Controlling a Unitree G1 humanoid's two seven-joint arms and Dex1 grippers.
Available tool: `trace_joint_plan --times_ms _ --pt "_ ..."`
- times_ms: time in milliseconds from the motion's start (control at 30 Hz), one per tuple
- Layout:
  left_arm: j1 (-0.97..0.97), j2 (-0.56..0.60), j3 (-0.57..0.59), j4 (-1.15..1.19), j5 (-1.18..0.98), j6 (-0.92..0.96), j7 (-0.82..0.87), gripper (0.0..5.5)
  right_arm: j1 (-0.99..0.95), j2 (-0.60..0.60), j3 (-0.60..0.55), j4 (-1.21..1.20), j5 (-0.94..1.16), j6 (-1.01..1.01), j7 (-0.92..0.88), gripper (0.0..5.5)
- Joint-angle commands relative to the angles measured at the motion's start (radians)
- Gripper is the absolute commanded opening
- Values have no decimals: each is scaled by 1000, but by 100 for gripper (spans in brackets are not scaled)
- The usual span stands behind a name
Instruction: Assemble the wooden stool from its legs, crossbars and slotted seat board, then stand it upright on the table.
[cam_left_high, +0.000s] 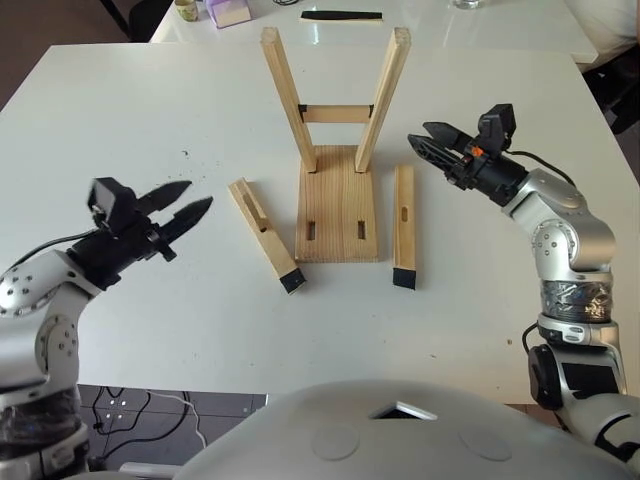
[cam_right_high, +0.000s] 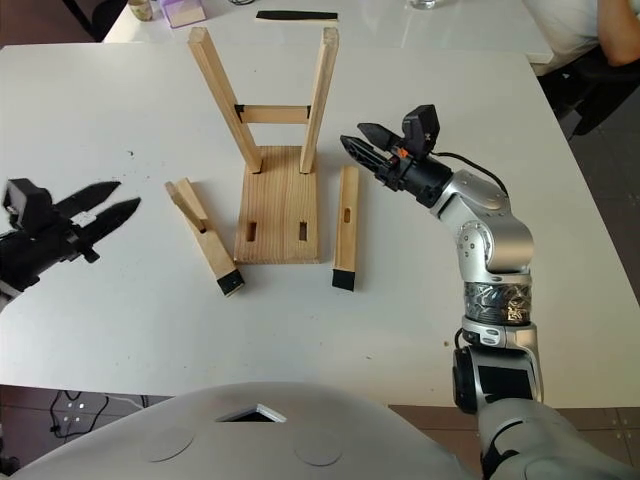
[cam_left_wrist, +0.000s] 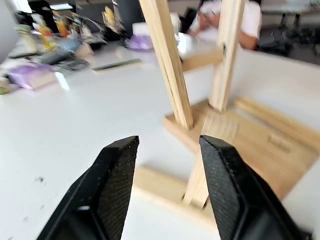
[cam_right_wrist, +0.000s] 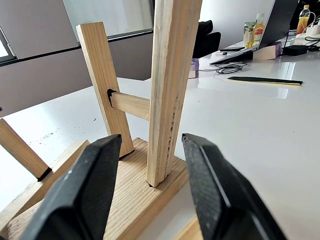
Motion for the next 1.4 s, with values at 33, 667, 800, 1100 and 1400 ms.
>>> trace_joint_plan --times_ms 33,667,800,1100,1400 --pt "-90 -157 36 -156 -94 24 312 225 -24 -22 5 -3 11 32 9 222" --pt "-398 -625 -541 -174 477 141 1132 225 -88 -6 51 42 3 46 13 222" --pt "-419 -634 -574 -210 546 187 1144 225 -74 3 49 28 6 47 2 222" --pt "-358 -660 -561 -143 622 259 1148 225 -68 6 54 29 3 45 -1 222" --pt "-311 -677 -532 -15 619 171 1103 225 -80 19 61 39 3 43 -2 222"
